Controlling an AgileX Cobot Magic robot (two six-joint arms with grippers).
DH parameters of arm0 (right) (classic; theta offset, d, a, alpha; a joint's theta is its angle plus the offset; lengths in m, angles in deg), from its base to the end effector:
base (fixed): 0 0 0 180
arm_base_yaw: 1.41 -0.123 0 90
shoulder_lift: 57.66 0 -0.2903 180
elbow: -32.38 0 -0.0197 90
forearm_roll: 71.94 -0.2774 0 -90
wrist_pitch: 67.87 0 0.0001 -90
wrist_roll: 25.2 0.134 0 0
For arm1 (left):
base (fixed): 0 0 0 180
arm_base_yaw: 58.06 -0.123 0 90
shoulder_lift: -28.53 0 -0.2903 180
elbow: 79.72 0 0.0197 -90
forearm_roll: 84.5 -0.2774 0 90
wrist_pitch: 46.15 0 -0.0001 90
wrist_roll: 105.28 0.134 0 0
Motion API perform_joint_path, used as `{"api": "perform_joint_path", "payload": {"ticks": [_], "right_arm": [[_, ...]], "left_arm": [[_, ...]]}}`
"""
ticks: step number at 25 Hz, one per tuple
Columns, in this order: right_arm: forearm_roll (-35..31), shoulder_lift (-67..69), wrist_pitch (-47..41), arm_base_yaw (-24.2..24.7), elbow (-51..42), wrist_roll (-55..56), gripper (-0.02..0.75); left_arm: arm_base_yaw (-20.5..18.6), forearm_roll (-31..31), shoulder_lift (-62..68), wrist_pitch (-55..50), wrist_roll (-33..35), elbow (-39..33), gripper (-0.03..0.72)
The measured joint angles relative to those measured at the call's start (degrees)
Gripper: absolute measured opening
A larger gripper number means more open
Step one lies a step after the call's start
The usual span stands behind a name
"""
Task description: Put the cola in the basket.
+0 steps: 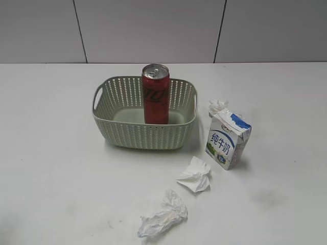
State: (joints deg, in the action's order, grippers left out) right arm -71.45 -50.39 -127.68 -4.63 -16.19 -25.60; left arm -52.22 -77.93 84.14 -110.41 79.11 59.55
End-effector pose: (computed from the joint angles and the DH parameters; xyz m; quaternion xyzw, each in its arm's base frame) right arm 0.0512 0.0019 0.2737 -0.0266 0.8460 0.0088 0.5324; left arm 0.1562 -0.0299 0.2259 0.0720 0.9816 -0.0572 0.1675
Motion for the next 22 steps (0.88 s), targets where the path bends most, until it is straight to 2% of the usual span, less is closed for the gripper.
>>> {"api": "perform_joint_path", "payload": {"ticks": [8,22], "right_arm": [[0.0,0.0,0.0,0.0,0.0,0.0,0.590],[0.0,0.0,0.0,0.0,0.0,0.0,0.590]], "left_arm": [[0.0,0.2,-19.4,5.6,-0.1,-6.5,0.586],[0.0,0.2,-37.5,5.5,-0.2,-7.1,0.584]]}}
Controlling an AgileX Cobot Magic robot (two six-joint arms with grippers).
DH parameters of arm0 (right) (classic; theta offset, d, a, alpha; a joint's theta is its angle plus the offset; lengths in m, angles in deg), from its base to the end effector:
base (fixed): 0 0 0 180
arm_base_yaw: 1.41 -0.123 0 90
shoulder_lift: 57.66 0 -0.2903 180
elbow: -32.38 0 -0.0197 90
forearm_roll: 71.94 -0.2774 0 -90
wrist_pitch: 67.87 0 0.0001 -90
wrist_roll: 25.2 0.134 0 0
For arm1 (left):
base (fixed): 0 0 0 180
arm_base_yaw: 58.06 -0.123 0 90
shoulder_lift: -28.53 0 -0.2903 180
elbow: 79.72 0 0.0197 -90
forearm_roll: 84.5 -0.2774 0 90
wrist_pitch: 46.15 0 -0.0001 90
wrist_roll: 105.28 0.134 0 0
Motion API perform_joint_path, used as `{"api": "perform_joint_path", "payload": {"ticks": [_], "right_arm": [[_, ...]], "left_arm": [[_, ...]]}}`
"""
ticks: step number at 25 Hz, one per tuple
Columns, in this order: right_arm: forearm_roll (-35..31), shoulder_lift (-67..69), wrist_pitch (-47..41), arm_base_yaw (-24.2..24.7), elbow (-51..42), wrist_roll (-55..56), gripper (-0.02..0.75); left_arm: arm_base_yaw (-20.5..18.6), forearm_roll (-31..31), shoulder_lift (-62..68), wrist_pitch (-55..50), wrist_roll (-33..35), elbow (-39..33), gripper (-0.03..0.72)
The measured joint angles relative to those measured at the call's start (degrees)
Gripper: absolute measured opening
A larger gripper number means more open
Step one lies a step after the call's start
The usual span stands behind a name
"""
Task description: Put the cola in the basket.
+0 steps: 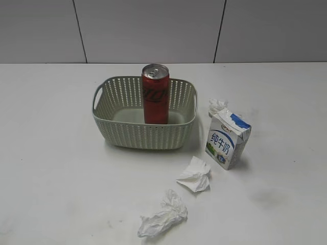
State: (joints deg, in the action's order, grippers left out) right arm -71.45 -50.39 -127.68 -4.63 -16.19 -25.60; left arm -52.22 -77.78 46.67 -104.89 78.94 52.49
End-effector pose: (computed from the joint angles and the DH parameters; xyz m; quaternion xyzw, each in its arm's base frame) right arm 0.0512 0.0019 0.2737 -0.0266 0.8460 0.0088 0.5324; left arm 0.0774 -0.0214 0.2689 0.0739 0.8811 -0.0650 0.4626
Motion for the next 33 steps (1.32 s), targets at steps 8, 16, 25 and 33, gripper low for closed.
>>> {"api": "perform_joint_path", "payload": {"ticks": [8,16,25,33], "right_arm": [[0.0,0.0,0.0,0.0,0.0,0.0,0.590],[0.0,0.0,0.0,0.0,0.0,0.0,0.590],[0.0,0.0,0.0,0.0,0.0,0.0,0.590],[0.0,0.0,0.0,0.0,0.0,0.1,0.590]], "left_arm": [[0.0,-0.1,-9.3,-0.1,0.0,-0.2,0.583],[0.0,-0.2,-9.9,-0.3,0.0,-0.2,0.574],[-0.1,-0.2,-9.9,-0.3,0.0,-0.2,0.517],[-3.5,-0.2,-10.3,-0.3,0.0,-0.3,0.481]]}}
